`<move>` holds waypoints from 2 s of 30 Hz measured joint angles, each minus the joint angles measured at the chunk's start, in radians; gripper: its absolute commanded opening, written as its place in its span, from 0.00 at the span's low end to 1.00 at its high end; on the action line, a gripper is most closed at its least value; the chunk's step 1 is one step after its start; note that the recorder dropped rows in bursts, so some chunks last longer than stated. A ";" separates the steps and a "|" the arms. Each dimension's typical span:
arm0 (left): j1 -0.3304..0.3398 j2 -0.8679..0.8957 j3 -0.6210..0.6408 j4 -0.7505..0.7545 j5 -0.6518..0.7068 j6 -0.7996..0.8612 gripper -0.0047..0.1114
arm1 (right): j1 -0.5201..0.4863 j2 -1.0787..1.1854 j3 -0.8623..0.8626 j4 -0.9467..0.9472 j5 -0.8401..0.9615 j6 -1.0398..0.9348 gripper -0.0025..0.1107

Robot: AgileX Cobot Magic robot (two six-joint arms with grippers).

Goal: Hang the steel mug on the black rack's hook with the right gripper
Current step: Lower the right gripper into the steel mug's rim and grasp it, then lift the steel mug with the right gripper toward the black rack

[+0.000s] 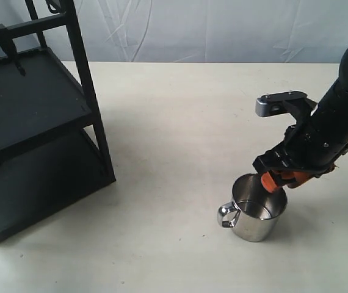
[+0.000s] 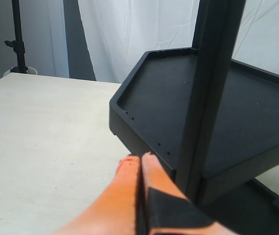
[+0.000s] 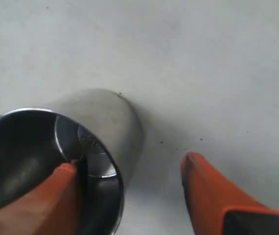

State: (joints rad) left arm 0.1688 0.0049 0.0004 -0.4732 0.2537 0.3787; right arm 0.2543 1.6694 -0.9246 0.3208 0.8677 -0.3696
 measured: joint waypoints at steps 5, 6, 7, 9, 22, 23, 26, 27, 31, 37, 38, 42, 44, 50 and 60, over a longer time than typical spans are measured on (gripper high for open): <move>0.000 0.000 0.000 0.000 0.000 0.000 0.05 | 0.000 0.000 0.000 -0.002 0.000 0.011 0.51; 0.000 0.000 0.000 0.000 0.000 0.000 0.05 | 0.000 0.000 0.000 -0.002 0.000 0.016 0.51; 0.000 0.000 0.000 0.000 0.000 0.000 0.05 | 0.000 0.000 0.000 -0.002 -0.002 0.020 0.51; 0.000 0.000 0.000 0.000 0.000 0.000 0.05 | 0.000 0.000 0.000 -0.002 -0.002 0.022 0.51; 0.000 0.000 0.000 0.000 0.000 0.000 0.05 | 0.052 0.062 -0.002 -0.008 0.006 0.030 0.16; 0.000 0.000 0.000 0.000 0.000 0.000 0.05 | 0.052 0.064 -0.002 -0.008 0.009 0.030 0.02; 0.000 0.000 0.000 0.000 0.000 0.000 0.05 | 0.052 0.064 -0.002 0.000 0.011 0.030 0.02; 0.000 0.000 0.000 0.000 0.000 0.000 0.05 | 0.052 0.064 -0.002 0.009 0.013 0.030 0.02; 0.000 0.000 0.000 0.000 0.000 0.000 0.05 | 0.052 0.064 -0.025 0.229 0.094 -0.125 0.02; 0.000 0.000 0.000 0.000 0.000 0.000 0.05 | 0.057 0.058 -0.100 0.835 0.329 -0.506 0.01; 0.000 0.000 0.000 0.000 0.000 0.000 0.05 | 0.057 0.058 -0.109 0.868 0.333 -0.515 0.01; 0.000 0.000 0.000 0.000 0.000 0.000 0.05 | 0.057 0.058 -0.145 0.952 0.337 -0.528 0.01; 0.000 0.000 0.000 0.000 0.000 0.000 0.05 | 0.057 0.058 -0.169 0.994 0.337 -0.528 0.01; 0.000 0.000 0.000 0.000 0.000 0.000 0.05 | 0.076 0.058 -0.251 1.043 0.337 -0.446 0.01; 0.000 0.000 0.000 -0.036 0.000 0.000 0.05 | 0.211 0.109 -0.368 0.954 0.345 -0.310 0.01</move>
State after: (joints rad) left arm 0.1688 0.0049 0.0004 -0.5092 0.2537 0.3787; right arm 0.4648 1.7783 -1.2925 1.2751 1.2129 -0.6800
